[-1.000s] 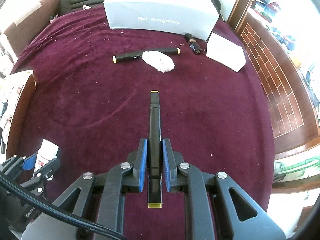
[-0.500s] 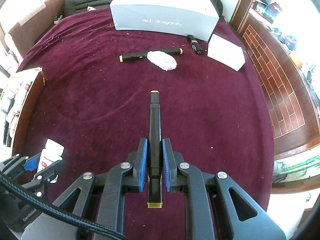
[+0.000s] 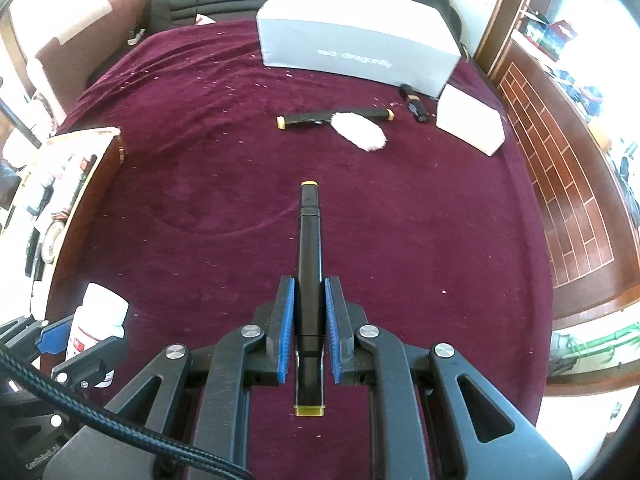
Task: Organize objects
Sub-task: 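Carry the pill bottle and marker into the tray and lower them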
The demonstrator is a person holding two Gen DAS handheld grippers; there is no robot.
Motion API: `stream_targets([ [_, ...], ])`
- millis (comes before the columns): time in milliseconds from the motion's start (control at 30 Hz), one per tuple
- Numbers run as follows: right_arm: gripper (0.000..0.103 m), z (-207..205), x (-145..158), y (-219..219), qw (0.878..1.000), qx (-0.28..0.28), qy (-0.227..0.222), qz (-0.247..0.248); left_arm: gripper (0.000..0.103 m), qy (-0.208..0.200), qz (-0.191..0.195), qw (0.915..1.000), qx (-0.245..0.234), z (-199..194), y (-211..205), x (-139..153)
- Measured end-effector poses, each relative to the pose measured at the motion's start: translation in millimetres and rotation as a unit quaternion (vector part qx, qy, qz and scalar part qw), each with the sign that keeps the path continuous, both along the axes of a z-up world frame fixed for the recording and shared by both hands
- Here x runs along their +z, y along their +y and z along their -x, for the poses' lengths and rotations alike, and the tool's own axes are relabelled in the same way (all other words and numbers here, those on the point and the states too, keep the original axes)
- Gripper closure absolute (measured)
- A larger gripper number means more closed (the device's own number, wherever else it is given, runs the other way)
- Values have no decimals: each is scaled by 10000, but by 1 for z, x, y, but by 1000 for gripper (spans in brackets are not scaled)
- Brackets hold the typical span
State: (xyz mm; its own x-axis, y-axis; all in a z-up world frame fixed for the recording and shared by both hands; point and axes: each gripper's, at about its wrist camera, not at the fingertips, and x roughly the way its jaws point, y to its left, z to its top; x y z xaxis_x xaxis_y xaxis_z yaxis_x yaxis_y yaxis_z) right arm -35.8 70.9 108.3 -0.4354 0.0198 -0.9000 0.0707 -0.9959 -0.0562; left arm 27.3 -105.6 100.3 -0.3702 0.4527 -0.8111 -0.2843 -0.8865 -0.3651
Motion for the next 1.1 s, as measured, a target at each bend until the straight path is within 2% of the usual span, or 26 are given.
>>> stream_targets([
  [200,90,-2,10,-26,9997,233,88,43,72,12,-169,9996,233,-6,-31,10],
  [600,90,-2,25,-94,9971,735,160,136,72,36,-320,9950,941,-19,-129,19],
  [867,90,-5,24,-151,9939,1075,90,210,72,-64,-279,9909,1317,-18,-190,8],
  [1100,90,-6,20,-190,9919,1228,-19,322,72,-225,-236,9900,1373,-20,-226,-6],
])
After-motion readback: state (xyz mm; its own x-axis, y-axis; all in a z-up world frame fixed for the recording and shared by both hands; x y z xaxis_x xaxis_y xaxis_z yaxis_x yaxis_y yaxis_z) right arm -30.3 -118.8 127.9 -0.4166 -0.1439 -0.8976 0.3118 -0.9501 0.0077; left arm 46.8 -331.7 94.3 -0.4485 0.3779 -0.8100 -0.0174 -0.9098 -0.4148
